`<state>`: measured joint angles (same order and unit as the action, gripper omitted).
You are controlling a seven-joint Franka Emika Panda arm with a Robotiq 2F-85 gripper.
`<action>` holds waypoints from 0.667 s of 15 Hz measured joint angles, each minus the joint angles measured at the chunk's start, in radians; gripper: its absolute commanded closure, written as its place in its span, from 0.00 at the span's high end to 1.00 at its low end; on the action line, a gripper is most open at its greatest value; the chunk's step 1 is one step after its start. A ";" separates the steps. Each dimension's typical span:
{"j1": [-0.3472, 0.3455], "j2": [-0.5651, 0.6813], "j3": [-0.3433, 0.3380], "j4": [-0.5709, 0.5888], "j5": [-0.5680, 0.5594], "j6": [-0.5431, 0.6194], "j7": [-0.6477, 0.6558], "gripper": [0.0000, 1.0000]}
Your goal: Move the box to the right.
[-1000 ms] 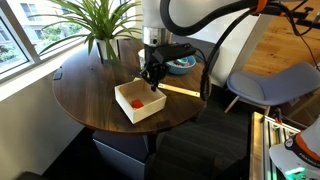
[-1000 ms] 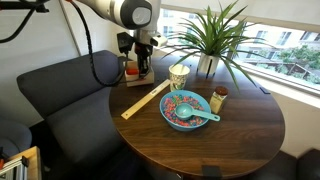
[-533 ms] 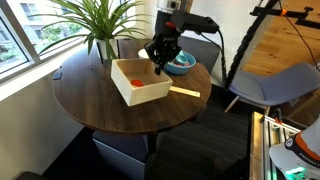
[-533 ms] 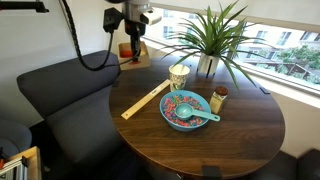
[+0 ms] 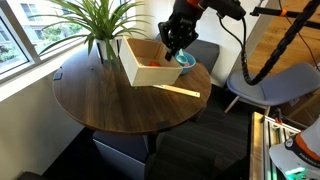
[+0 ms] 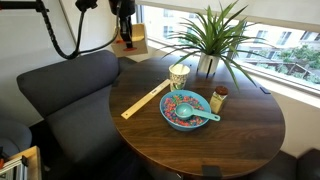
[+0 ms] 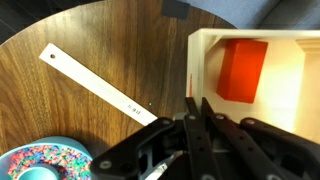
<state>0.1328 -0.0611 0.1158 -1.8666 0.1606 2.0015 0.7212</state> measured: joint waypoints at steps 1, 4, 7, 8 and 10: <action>-0.002 0.003 -0.001 0.000 0.000 0.006 0.008 0.02; -0.029 -0.009 -0.018 0.008 0.000 0.033 0.108 0.02; -0.081 -0.070 -0.061 -0.005 0.000 0.033 0.174 0.02; -0.102 -0.099 -0.077 -0.019 -0.002 0.032 0.194 0.02; -0.147 -0.162 -0.105 -0.065 -0.009 0.032 0.235 0.02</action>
<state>-0.0142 -0.2229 0.0104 -1.9314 0.1518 2.0337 0.9565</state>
